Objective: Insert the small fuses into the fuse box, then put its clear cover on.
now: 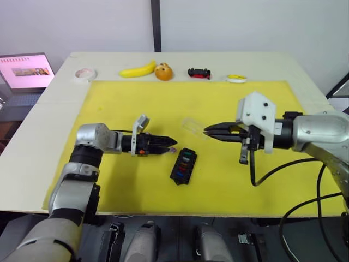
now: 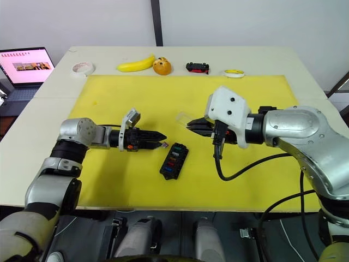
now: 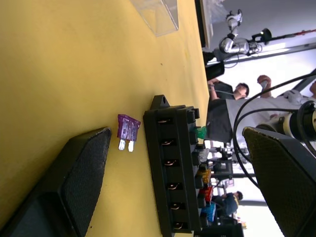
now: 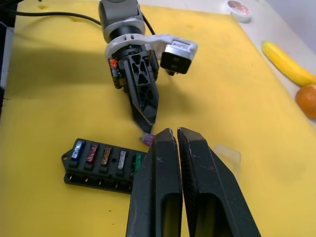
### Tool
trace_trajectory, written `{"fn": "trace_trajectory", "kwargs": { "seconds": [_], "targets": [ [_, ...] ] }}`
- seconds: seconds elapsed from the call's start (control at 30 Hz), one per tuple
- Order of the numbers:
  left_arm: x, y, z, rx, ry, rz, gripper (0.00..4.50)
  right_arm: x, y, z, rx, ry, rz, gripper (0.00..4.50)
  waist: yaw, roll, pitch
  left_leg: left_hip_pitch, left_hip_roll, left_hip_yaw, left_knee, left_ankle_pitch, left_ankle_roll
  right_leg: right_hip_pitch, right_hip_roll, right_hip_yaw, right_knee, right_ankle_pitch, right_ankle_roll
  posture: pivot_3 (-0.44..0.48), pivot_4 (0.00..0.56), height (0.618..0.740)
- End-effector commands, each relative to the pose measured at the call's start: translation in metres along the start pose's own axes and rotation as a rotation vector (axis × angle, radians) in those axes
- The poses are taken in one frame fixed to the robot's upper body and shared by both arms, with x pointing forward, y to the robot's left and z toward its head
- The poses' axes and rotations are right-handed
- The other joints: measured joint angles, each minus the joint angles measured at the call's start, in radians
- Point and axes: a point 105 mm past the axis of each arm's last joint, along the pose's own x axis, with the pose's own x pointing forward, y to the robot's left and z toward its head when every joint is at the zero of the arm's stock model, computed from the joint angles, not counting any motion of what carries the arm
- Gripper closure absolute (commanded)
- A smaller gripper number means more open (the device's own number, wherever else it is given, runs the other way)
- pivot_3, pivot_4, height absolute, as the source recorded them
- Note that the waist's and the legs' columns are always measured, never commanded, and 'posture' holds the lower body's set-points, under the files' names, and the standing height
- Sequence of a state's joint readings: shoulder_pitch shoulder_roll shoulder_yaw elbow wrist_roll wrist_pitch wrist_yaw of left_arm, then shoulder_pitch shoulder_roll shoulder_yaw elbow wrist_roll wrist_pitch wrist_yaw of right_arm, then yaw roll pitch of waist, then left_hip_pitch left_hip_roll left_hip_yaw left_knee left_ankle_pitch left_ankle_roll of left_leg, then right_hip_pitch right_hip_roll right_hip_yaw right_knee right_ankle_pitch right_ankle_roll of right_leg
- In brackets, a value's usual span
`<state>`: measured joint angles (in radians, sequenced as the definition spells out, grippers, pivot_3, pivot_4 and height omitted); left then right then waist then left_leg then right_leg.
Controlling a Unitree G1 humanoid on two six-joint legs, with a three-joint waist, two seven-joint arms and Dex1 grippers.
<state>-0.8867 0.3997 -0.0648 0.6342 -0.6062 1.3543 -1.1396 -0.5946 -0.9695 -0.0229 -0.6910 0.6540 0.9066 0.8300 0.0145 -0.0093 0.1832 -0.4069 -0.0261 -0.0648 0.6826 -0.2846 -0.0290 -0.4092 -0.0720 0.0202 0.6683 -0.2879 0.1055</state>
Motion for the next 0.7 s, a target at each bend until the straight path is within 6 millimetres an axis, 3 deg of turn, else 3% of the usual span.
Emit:
{"fn": "trace_trajectory", "kwargs": {
  "seconds": [0.03,0.17,0.27,0.37,0.7],
  "targets": [
    [0.014,0.004,-0.009,-0.004,0.051,0.005,0.0,-0.005,0.0,0.011,-0.047,-0.025,-0.022,4.42,0.0,0.0,0.0,0.0,0.0,0.0,0.0,0.0,0.0,0.001,0.0,0.0,-0.002,0.001,0.001,0.0,0.15,0.74],
    [0.015,0.005,-0.01,-0.003,0.052,0.007,0.0,-0.005,-0.001,0.011,-0.047,-0.028,-0.025,4.42,0.001,0.0,0.0,0.0,-0.002,0.0,0.0,0.0,0.001,0.002,-0.002,0.0,-0.003,0.001,0.002,0.0,0.15,0.74],
    [0.016,0.008,-0.012,0.0,0.056,0.022,0.87,-0.005,-0.001,0.011,-0.047,-0.029,-0.027,4.5,0.0,0.0,0.0,0.0,-0.003,0.0,0.0,0.0,0.001,0.002,-0.003,0.0,-0.003,0.001,0.002,0.0,0.15,0.74],
    [0.015,0.014,-0.015,0.009,0.064,0.052,2.38,-0.005,-0.001,0.012,-0.048,-0.03,-0.028,4.5,-0.002,0.0,0.0,0.0,-0.003,0.0,0.0,-0.001,0.001,0.002,-0.003,-0.001,-0.003,0.001,0.002,0.0,0.15,0.74],
    [0.011,0.024,-0.016,0.016,0.05,0.097,2.38,-0.005,-0.002,0.013,-0.055,-0.033,-0.033,4.5,-0.002,0.0,0.0,0.0,-0.002,0.0,0.0,-0.001,0.002,0.001,-0.003,-0.001,-0.003,0.001,0.003,0.0,0.15,0.74]
  ]
}}
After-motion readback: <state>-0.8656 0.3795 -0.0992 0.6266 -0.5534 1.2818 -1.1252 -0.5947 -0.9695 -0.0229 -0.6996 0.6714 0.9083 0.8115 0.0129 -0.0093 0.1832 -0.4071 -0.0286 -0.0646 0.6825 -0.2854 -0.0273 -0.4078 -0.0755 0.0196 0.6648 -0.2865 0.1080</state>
